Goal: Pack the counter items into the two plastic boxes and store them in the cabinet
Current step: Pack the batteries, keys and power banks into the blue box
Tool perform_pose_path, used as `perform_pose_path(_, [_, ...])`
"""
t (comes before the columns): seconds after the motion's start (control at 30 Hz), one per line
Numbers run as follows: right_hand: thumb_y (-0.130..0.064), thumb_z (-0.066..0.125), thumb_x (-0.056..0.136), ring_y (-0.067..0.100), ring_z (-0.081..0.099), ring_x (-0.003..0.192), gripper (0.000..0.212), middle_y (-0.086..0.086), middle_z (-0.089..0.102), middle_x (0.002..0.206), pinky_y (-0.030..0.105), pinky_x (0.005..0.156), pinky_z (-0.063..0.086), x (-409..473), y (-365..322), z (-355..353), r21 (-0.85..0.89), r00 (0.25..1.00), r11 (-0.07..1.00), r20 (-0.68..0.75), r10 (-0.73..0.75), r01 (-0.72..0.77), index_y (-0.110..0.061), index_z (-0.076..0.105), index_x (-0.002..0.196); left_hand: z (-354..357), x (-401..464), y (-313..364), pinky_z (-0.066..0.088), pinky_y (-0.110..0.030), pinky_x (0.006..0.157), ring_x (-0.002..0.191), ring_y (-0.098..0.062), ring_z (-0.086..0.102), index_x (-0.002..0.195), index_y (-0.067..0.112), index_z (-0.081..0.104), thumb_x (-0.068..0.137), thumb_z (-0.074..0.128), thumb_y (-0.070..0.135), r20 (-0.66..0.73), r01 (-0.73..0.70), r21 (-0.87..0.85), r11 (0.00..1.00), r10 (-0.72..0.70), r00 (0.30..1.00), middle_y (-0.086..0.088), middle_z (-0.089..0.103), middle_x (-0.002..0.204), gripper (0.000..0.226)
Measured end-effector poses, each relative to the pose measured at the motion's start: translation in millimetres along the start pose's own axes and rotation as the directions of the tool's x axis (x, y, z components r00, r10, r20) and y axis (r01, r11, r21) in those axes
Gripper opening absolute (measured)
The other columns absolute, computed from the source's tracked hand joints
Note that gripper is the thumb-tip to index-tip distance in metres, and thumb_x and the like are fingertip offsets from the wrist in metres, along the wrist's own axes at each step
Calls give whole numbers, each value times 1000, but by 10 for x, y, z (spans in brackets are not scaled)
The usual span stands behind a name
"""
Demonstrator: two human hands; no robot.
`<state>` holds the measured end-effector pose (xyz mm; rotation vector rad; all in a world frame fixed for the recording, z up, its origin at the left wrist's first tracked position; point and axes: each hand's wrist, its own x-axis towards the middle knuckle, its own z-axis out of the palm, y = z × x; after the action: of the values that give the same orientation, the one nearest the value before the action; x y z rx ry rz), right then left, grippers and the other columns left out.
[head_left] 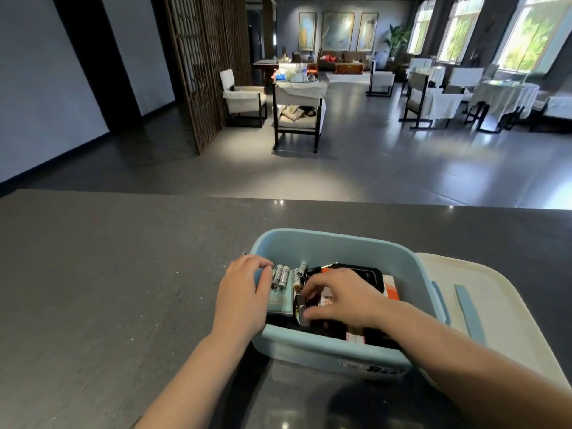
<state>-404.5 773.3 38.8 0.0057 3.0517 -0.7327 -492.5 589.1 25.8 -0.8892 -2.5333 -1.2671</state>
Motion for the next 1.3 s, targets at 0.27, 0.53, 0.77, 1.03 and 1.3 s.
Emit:
perform_pose_path(0.27, [-36, 70, 82, -4, 59, 90, 24, -21, 66, 94, 8, 81, 42, -4, -482, -133, 51, 974, 998, -223, 52, -41, -34, 66, 105, -526, -299, -141, 35, -17, 87, 102, -3, 51, 104, 25, 65, 91, 58, 23, -85, 3, 48, 999, 1, 996, 18, 58, 106, 14])
perform_pose_path(0.53, [-25, 73, 79, 3, 61, 89, 23, -15, 69, 94, 14, 84, 39, 657, -1973, 432, 63, 943, 949, -150, -297, 309, -25, 69, 102, -1771, -1051, -931, 42, -29, 93, 103, -12, 58, 103, 19, 67, 89, 61, 19, -357, 334, 96, 938, -281, 891, 7, 64, 106, 14])
perform_pose_path(0.77, [-26, 73, 78, 2, 63, 88, 20, -18, 67, 90, 18, 86, 45, 1404, -3388, 1354, 170, 892, 881, 25, -452, 442, -29, 69, 98, -2989, -1732, -1703, 38, -20, 91, 107, -7, 53, 110, 25, 62, 92, 56, 26, -550, 581, 127, 804, -430, 716, 14, 60, 112, 19])
perform_pose_path(1.03, [-29, 65, 82, 10, 61, 103, 27, -13, 67, 103, 27, 93, 45, 2264, -4242, 2243, 146, 906, 921, 177, -384, 361, -29, 64, 109, -3547, -1898, -2726, 39, -27, 96, 113, -13, 51, 112, 23, 62, 91, 57, 23, -585, 727, 70, 683, -562, 584, 8, 60, 117, 21])
perform_pose_path(1.3, [-42, 68, 79, 22, 34, 132, 70, 0, 43, 140, 35, 104, 36, 3329, -4619, 2855, 52, 953, 964, 145, -267, 262, -24, 37, 139, -3657, -1386, -3594, 41, -32, 93, 106, -18, 54, 108, 19, 64, 89, 59, 21, -585, 745, 109, 658, -564, 583, 5, 62, 111, 20])
